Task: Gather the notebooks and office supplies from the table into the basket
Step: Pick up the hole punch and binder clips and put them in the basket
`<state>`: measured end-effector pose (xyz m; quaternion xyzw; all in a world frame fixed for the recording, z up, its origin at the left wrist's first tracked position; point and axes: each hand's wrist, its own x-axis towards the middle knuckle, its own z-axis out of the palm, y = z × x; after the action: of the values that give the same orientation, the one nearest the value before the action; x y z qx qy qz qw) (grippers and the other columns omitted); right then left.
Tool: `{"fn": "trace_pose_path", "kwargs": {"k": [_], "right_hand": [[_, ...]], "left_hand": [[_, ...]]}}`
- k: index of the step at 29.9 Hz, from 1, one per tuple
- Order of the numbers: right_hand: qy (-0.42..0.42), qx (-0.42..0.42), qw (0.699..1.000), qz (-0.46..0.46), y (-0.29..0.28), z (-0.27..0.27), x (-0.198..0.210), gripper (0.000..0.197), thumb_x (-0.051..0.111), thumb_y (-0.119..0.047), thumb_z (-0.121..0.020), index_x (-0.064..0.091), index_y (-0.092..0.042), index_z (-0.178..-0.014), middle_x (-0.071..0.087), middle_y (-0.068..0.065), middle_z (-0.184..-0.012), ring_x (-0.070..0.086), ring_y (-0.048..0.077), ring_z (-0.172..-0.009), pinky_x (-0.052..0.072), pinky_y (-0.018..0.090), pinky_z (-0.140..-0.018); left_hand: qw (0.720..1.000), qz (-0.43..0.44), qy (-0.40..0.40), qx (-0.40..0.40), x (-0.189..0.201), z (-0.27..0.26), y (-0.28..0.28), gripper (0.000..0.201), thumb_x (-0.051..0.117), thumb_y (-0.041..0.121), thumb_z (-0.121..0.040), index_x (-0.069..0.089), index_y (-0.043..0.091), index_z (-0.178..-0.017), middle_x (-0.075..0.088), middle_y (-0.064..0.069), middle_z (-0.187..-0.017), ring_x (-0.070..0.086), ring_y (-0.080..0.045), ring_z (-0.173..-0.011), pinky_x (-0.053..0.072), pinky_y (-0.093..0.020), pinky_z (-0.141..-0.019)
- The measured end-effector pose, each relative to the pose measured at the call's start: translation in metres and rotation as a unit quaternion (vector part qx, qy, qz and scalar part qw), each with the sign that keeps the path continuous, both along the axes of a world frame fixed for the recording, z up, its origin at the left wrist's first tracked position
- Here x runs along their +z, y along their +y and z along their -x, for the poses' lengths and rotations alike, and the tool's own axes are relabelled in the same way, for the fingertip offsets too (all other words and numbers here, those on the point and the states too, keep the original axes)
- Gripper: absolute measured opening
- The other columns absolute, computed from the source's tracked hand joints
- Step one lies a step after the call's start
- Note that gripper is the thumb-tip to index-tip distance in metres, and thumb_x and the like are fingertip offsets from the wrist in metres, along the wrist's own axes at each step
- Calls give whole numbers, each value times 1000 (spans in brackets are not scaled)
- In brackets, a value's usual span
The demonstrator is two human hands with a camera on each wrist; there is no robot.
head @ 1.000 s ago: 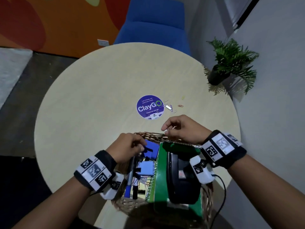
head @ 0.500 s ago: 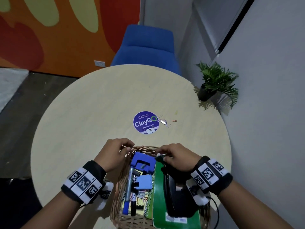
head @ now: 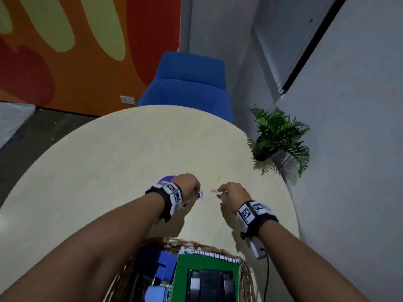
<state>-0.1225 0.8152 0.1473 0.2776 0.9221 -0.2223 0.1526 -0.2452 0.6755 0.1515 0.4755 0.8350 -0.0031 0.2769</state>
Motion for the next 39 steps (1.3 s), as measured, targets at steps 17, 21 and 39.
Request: {"fn": "trace_pose_path", "kwargs": {"k": [17,21,39], "right_hand": [[19,20,998,-51,2,25,-50,20,48,-17,-95,61,-5,-105,59,13,-116,57,28,-108,44,32,-86],[32,-12,999,-17,-2,18,-40,19,45,-14,-91,63,-6,-90,68,16,-100,61,34,-97,48,35,-77],[51,227,963,133,-142,-61,96,14,62,-12,-85,73,-16,-92,75,4,-88,61,13,-77,49,27,-76]], "left_hand": [[995,-89,-12,45,-28,-1,10,18,50,13,-89,63,7,-100,60,-10,-109,59,-27,-101,50,-37,-81],[980,-142,-53,127,-3,-2,-12,8,48,14,-90,55,13,-92,66,-7,-89,62,-28,-82,51,-35,-71],[970,-196,-139,31,46,-71,-206,16,60,15,-89,74,18,-96,67,-1,-98,60,-10,-87,43,-17,-79]]}}
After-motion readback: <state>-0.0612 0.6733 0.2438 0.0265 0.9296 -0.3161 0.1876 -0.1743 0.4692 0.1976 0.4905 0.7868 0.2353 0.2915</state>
